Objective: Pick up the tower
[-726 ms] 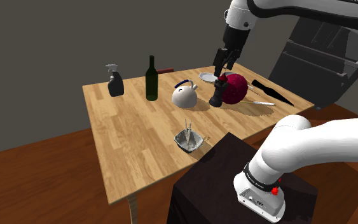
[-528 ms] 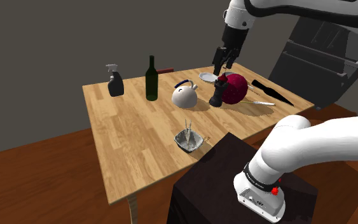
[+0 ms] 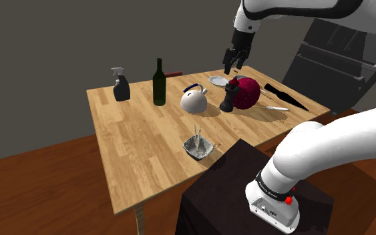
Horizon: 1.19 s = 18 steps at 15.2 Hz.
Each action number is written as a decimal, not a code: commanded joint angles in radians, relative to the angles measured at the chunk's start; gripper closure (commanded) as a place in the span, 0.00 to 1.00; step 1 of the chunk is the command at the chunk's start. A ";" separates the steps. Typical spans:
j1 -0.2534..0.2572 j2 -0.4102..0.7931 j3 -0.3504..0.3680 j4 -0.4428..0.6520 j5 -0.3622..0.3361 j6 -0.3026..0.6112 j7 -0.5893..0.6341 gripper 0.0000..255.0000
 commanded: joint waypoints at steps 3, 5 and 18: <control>-0.017 0.129 -0.065 0.076 -0.007 0.042 -0.051 0.00; -0.026 0.194 -0.098 0.118 -0.005 0.059 -0.080 0.00; -0.112 0.678 -0.278 0.503 0.132 0.088 -0.298 0.00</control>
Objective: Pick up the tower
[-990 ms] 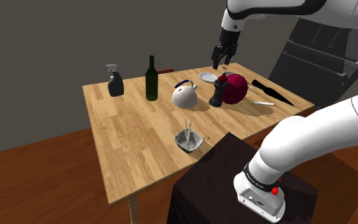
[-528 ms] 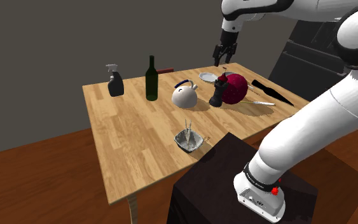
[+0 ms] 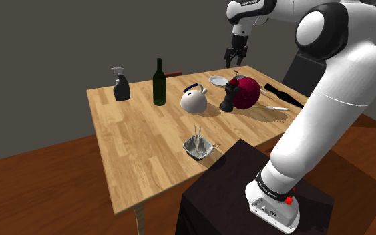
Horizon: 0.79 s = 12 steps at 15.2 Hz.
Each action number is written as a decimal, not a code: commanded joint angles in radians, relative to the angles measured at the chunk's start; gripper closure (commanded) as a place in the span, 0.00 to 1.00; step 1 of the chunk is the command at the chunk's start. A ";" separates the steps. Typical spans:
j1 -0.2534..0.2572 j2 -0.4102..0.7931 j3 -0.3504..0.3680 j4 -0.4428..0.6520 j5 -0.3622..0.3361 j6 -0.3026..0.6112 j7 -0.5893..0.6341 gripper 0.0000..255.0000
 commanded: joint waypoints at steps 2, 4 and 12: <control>-0.040 0.125 -0.027 0.108 0.053 -0.008 -0.055 0.00; -0.075 0.211 -0.037 0.196 0.091 -0.027 -0.086 0.00; -0.251 0.557 -0.034 0.619 0.219 -0.158 -0.156 0.00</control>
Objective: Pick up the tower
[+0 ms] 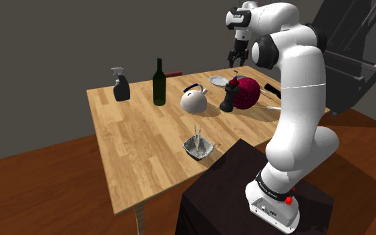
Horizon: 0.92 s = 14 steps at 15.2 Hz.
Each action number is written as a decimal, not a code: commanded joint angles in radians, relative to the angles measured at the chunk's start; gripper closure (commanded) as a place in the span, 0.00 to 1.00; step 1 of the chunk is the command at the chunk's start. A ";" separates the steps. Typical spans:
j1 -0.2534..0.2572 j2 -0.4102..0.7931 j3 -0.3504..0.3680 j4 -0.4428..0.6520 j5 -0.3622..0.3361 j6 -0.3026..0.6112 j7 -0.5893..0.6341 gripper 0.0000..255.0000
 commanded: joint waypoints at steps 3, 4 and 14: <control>-0.015 0.036 0.004 0.006 0.012 0.025 -0.007 0.00; -0.013 0.036 0.004 -0.008 0.012 0.038 -0.008 0.00; -0.005 0.037 0.006 -0.056 0.014 0.087 -0.010 1.00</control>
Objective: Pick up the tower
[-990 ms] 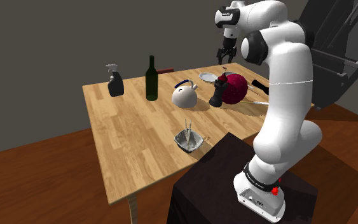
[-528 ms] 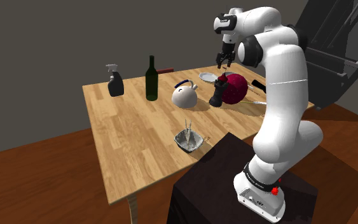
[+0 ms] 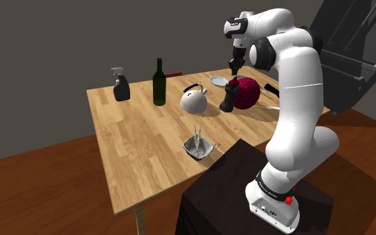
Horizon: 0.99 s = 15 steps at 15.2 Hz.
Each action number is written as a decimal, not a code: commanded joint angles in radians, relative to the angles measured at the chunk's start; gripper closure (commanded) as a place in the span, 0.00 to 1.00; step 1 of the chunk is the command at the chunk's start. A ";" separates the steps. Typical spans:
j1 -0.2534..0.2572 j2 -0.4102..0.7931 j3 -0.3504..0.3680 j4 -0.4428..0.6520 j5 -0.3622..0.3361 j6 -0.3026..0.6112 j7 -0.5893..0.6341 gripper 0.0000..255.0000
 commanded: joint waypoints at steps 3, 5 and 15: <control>0.000 0.000 0.000 0.000 0.000 0.000 0.000 1.00; -0.001 0.001 0.000 0.002 0.000 -0.002 0.000 1.00; -0.024 0.006 -0.002 0.149 -0.001 -0.140 0.005 1.00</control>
